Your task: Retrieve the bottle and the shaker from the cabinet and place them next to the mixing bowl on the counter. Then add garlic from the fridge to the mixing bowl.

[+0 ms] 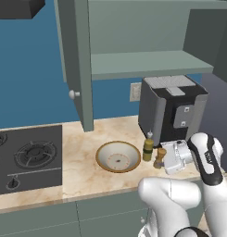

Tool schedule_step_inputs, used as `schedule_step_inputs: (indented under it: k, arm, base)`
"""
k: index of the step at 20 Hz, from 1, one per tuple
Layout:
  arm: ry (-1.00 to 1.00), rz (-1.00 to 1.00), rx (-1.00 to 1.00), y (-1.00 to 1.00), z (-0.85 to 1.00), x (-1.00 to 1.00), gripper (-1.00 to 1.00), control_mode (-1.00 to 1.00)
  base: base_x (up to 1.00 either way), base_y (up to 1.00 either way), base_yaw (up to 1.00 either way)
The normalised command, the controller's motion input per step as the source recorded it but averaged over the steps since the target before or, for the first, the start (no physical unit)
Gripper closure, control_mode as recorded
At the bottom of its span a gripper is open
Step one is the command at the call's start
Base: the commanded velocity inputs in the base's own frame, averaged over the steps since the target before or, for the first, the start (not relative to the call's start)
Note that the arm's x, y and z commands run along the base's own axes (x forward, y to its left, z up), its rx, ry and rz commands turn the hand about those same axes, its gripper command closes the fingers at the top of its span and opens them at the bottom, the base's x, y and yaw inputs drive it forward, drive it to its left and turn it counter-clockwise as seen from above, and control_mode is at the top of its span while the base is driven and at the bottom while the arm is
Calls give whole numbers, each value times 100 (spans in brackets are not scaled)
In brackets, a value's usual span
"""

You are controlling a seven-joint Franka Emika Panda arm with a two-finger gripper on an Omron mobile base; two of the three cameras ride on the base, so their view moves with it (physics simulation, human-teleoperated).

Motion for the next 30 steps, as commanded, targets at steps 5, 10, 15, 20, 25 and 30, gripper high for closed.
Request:
schedule_step_inputs:
  k: [5, 10, 15, 20, 25, 30]
  arm:
    - [0, 0, 0, 13, -25, 3, 100, -100]
    - [0, 1, 0, 20, -31, 0, 100, -100]
    - [0, 0, 0, 34, -26, 1, 100, -100]
    - [0, 0, 0, 33, -36, 0, 100, -100]
    - [0, 0, 0, 26, -29, 10, 100, -100]
    - [0, 0, 0, 22, -19, 7, 100, -100]
  base:
    - [0, 0, 0]
    - [0, 0, 0]
    - [0, 0, 0]
    - [0, 0, 0]
    - [0, 0, 0]
    - [0, 0, 0]
